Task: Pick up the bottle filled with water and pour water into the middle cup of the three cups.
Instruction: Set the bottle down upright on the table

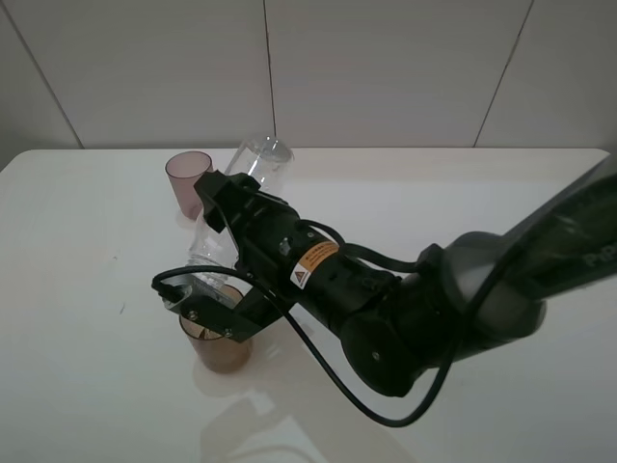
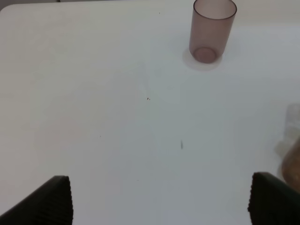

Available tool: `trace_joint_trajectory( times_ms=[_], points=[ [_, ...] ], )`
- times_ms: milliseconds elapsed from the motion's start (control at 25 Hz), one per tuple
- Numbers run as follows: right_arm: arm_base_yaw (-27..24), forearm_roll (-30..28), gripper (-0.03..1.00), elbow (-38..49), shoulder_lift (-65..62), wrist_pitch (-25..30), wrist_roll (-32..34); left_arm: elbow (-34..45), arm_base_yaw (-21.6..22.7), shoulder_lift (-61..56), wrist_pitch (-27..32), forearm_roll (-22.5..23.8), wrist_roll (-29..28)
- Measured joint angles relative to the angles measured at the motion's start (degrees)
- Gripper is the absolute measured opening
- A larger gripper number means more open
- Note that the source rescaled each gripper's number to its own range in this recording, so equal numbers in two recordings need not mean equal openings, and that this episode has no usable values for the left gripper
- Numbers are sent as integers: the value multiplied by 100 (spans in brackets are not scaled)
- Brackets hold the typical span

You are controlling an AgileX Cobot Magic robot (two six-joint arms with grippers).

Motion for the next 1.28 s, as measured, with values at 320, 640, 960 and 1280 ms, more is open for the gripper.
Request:
trace_joint_trajectory(
  times_ms=[320, 640, 960, 1280],
  points=[
    [0, -6, 0, 0, 0, -282, -409, 0, 0, 0, 0, 0, 0],
    [0, -88, 0, 0, 0, -301, -755, 0, 0, 0, 0, 0, 0],
    [0, -133, 0, 0, 0, -306, -832, 0, 0, 0, 0, 0, 0],
    [0, -128, 0, 0, -15, -100, -395, 0, 0, 0, 0, 0, 0]
  ],
)
